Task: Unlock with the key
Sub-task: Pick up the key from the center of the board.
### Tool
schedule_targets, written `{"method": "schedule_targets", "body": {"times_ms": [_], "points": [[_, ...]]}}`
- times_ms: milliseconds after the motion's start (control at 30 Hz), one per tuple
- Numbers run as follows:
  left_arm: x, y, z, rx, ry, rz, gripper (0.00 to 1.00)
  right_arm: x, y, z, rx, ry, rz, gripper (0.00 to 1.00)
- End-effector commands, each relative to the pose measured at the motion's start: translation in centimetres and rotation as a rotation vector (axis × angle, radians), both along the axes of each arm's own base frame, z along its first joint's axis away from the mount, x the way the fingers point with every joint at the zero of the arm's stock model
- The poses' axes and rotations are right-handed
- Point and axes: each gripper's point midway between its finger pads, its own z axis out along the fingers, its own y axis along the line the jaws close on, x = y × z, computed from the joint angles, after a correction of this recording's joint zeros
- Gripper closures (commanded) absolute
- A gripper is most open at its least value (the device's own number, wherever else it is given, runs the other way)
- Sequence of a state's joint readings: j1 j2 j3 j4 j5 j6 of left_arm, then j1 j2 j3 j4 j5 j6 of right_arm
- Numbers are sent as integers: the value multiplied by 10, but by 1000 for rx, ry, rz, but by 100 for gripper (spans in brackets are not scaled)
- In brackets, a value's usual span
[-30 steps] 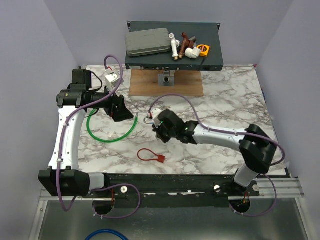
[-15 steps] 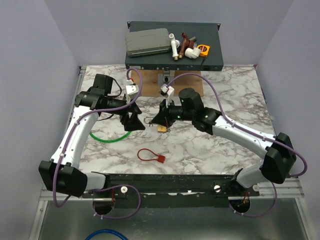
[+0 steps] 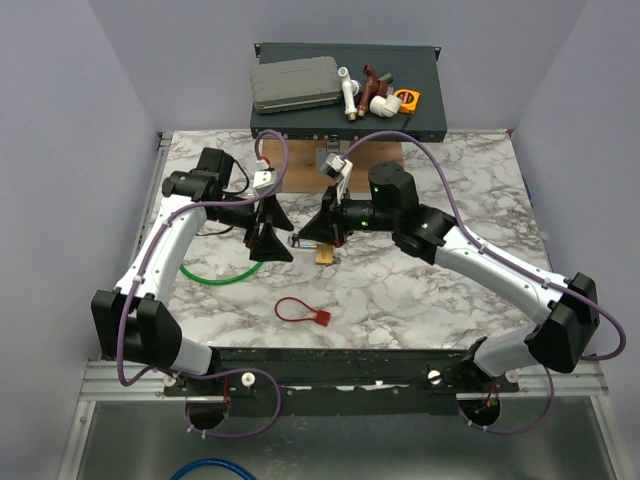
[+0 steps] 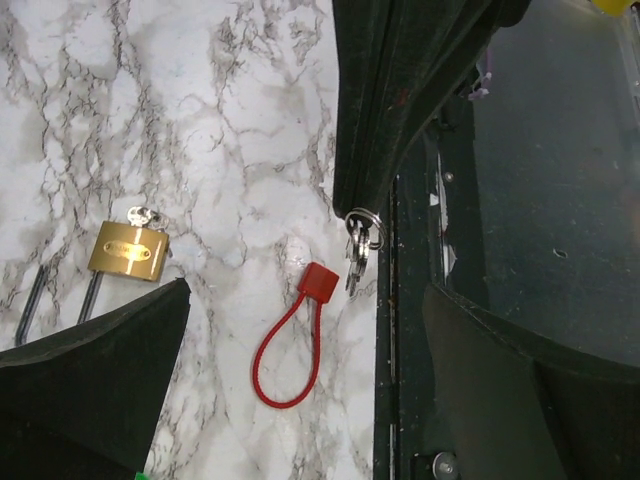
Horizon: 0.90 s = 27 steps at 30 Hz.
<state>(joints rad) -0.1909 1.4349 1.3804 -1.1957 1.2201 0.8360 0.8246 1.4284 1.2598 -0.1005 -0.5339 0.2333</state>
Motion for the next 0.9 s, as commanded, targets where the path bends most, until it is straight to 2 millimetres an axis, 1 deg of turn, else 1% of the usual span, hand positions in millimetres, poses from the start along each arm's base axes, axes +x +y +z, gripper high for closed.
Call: {"method": "schedule_targets", "body": {"times_ms": [0,100,233,300,333,400,467,500,533,600,633,667,733,767,833,867], "points": [[-7,-7,18,-105,-29,-47,3,-9,2,11,14,21,38,99],[-8,-9,21,-112,-33,-49,8,-9,2,14,21,16,38,99],[-11,-10,20,-119,-15,-63,12,-11,2,19,36,15,41,99],[-14,-12,19,-122,-7,-72,18,-11,2,20,43,14,44,99],[-14,-12,18,-122,-2,-74,21,-12,2,21,47,14,45,99],[-15,-12,19,-124,3,-77,34,-12,2,21,51,14,43,99],[-15,-13,20,-123,9,-82,50,-12,2,22,53,11,41,99],[-15,-13,20,-120,15,-82,59,-12,1,22,53,12,40,99],[-15,-13,19,-116,21,-82,61,-12,1,21,54,11,39,99],[-16,-12,19,-110,22,-89,62,-11,0,21,53,9,33,99],[-17,-11,19,-104,23,-90,65,-11,0,20,51,7,30,99],[-17,-10,18,-97,25,-90,66,-11,-1,20,50,5,27,99],[-18,-9,17,-82,19,-87,77,-11,-3,18,43,3,20,99],[-18,-8,16,-74,16,-85,78,-12,-4,16,39,2,19,99],[-19,-7,17,-63,2,-80,84,-12,-5,14,32,5,17,99],[-19,-6,18,-56,-10,-77,90,-13,-6,13,30,7,16,99]]}}
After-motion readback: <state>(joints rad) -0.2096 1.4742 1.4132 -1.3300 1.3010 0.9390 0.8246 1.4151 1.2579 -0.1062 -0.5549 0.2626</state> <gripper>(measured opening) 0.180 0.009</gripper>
